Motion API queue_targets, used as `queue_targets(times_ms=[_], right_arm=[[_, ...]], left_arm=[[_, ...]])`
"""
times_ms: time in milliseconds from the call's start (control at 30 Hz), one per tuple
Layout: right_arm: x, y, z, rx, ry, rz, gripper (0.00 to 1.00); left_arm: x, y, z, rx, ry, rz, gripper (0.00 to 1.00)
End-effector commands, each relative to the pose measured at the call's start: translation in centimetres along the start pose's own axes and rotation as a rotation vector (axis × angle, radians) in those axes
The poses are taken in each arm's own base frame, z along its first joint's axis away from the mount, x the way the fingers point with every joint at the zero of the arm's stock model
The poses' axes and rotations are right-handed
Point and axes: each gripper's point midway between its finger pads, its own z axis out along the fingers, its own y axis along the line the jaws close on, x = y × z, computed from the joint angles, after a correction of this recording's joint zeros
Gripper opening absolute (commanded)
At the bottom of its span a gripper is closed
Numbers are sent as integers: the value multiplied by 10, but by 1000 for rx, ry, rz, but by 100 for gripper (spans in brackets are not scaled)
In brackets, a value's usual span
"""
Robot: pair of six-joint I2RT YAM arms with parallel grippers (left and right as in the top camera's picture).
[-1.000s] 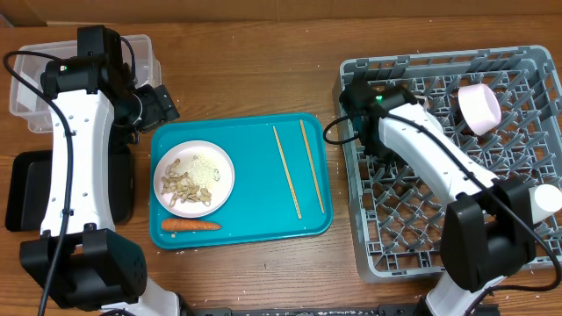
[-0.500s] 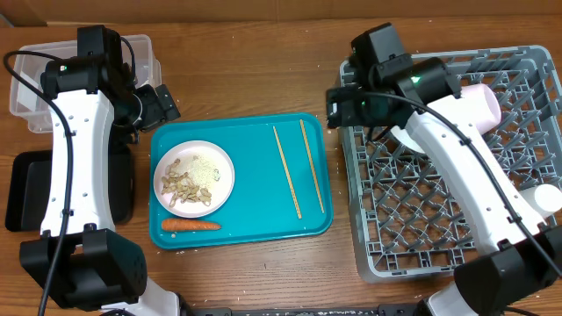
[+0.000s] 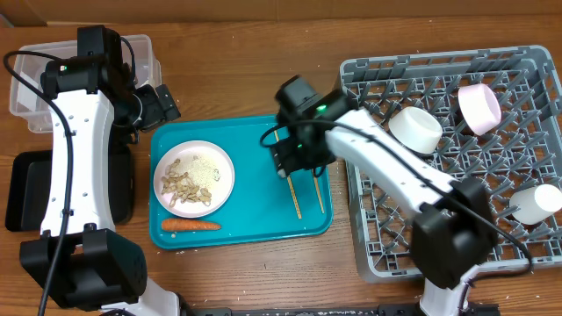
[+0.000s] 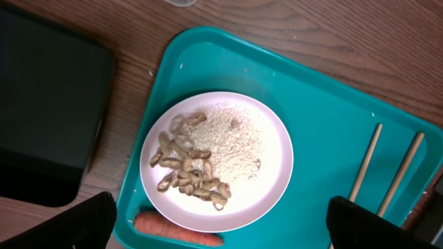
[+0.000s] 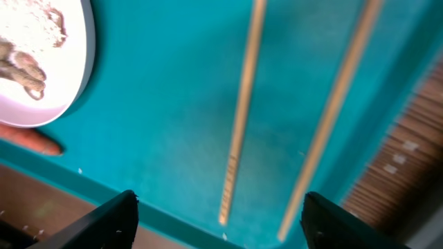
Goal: Sort waste into correct bins and load items into the dishwasher
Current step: 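Grasp a chopstick on the tray with the right gripper and carry to rack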
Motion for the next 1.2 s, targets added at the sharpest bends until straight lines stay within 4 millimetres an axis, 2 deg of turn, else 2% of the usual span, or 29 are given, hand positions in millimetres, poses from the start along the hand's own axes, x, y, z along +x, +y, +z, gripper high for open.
queue_targets(times_ms=[0, 133, 200, 300, 367, 533, 600, 767, 833, 967, 1100, 1167], right_arm=[[3, 3, 26, 33, 38, -12, 75], [6, 3, 55, 62, 80, -24, 68], [6, -9, 67, 128, 85, 15, 68], [6, -23, 76, 199, 88, 51, 68], [6, -25, 80, 209, 91, 51, 68], [7, -26, 85, 212, 100, 51, 47], [8, -26, 85, 214, 104, 56, 31], [14, -28, 87, 221, 120, 71, 15], [17, -28, 87, 218, 136, 73, 4], [22, -24, 84, 200, 159, 77, 4], [14, -20, 58, 190, 129, 79, 4], [4, -14, 32, 174, 74, 78, 4]], left_arm=[[4, -2, -3, 4, 3, 27, 98], [6, -2, -3, 3, 8, 26, 99], [6, -2, -3, 2, 8, 26, 98], [6, -1, -3, 2, 10, 26, 99], [7, -1, -3, 1, 12, 26, 98], [7, -1, -3, 1, 12, 26, 98], [7, -1, -3, 1, 12, 26, 98], [7, -1, -3, 2, 12, 26, 98], [6, -1, -3, 2, 11, 26, 98], [6, -1, -3, 1, 12, 26, 98], [6, -1, -3, 1, 12, 26, 99], [6, -1, -3, 1, 12, 26, 98]])
